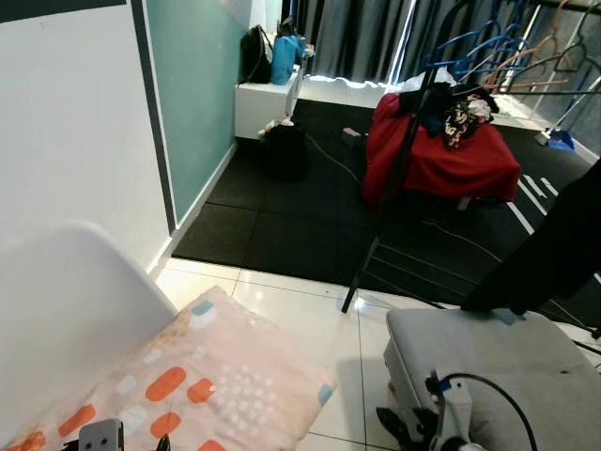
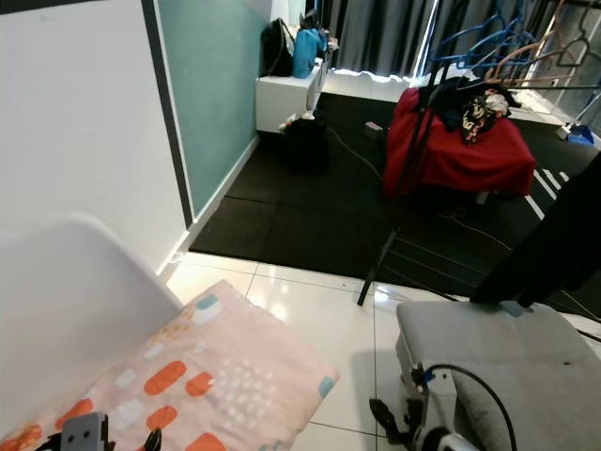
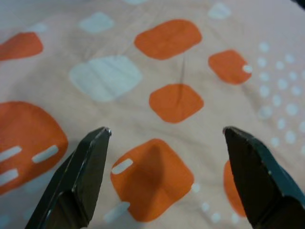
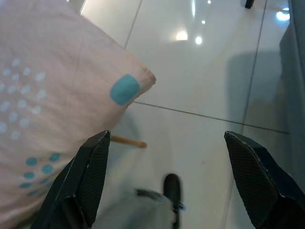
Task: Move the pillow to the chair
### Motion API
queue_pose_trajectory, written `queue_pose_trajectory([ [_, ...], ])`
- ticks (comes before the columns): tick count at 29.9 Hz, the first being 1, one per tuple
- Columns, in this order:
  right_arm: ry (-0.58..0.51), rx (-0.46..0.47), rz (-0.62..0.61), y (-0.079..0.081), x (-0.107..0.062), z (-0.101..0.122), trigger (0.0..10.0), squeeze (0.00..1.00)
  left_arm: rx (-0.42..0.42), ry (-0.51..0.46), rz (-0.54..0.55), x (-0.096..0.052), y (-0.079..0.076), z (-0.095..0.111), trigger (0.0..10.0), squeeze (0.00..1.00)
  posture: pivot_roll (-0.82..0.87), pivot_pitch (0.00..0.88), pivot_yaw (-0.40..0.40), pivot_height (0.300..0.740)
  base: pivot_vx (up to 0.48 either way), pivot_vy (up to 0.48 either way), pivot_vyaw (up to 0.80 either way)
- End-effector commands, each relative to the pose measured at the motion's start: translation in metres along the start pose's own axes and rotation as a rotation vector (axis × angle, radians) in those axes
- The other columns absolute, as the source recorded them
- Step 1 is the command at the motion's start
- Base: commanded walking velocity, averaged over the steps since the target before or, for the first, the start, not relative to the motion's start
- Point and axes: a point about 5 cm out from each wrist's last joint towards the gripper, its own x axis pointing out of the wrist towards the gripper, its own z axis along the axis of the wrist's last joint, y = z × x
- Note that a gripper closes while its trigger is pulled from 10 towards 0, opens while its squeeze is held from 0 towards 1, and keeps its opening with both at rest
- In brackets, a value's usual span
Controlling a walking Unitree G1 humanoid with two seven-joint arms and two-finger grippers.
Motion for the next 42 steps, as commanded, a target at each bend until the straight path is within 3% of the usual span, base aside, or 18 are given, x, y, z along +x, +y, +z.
queue_pose_trajectory([
  [1, 0.006, 0.009, -0.016, -0.0052, -0.0035, -0.0012, 10.0, 0.00, -0.003, -0.001, -0.012, 0.0021, -0.0043, 0.0007, 10.0, 0.00, -0.13, 0.027, -0.053, 0.740, 0.000, 0.000, -0.66],
  [16, -0.008, 0.019, -0.019, -0.0042, -0.0030, -0.0008, 10.0, 0.00, 0.029, -0.011, -0.027, -0.0012, -0.0017, 0.0013, 10.0, 0.00, -0.14, 0.028, -0.047, 0.740, 0.000, 0.000, -0.62],
  [38, -0.016, 0.028, -0.021, -0.0039, -0.0026, -0.0004, 10.0, 0.00, 0.023, -0.013, -0.026, -0.0023, -0.0067, 0.0017, 10.0, 0.00, -0.13, 0.033, -0.049, 0.740, 0.000, -0.480, 0.00],
  [42, -0.015, 0.029, -0.020, -0.0037, -0.0024, -0.0005, 10.0, 0.00, 0.004, -0.011, -0.012, -0.0028, -0.0061, 0.0013, 10.0, 0.00, -0.14, 0.033, -0.049, 0.740, 0.000, -0.071, 0.00],
])
